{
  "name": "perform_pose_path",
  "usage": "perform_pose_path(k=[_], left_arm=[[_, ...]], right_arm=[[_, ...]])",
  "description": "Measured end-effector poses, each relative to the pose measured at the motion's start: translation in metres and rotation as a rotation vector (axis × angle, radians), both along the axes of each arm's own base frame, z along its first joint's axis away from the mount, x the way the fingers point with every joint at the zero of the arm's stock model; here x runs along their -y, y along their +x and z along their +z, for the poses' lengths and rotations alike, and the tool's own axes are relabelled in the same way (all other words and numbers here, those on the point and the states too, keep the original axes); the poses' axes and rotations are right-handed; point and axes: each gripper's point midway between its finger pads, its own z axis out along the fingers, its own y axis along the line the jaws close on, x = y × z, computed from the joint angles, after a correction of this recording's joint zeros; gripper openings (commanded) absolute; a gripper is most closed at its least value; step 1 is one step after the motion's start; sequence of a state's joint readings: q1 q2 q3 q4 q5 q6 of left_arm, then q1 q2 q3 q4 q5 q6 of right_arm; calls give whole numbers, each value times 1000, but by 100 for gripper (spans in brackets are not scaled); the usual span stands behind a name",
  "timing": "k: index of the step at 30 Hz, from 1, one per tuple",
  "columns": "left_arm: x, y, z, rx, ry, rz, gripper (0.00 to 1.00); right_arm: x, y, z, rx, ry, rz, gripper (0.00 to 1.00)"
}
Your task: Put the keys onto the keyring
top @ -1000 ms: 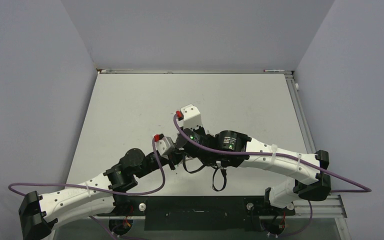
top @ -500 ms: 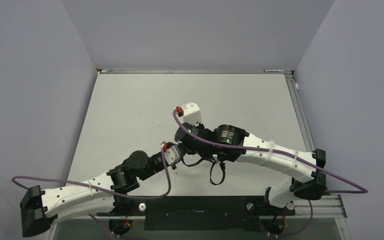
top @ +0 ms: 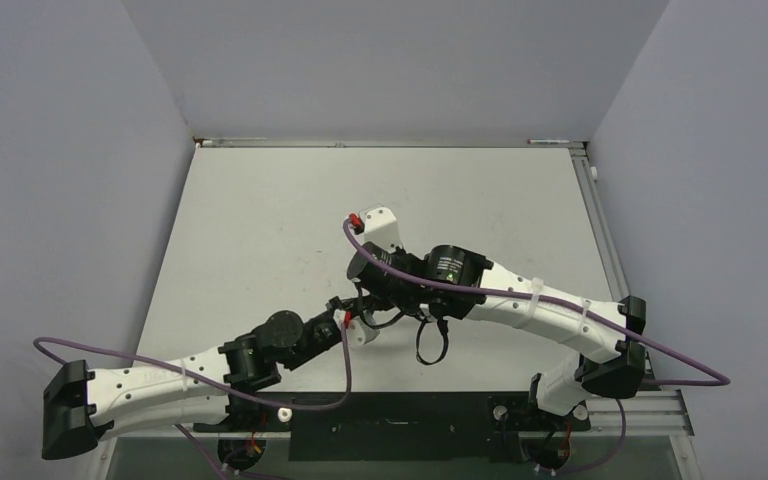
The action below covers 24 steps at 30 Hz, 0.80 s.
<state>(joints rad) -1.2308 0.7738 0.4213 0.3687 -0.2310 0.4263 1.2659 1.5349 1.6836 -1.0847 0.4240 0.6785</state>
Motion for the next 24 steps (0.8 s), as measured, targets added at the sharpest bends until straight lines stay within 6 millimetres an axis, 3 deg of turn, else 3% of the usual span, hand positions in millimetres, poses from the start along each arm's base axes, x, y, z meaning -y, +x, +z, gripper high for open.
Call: perform_pose_path(k=[10, 16, 19, 24], left_arm=[[1, -4, -5, 93, 84, 14, 0], [7, -13, 0, 107, 64, -24, 0], [14, -23, 8, 99, 17, -67, 0], [16, -22, 12, 44, -46, -56, 0]], right_arm=[[3, -4, -6, -46, -11, 13, 6], [3, 6, -3, -31, 5, -3, 43], [1, 16, 2, -6, 28, -20, 49], [-5, 17, 17, 34, 99, -2, 53]])
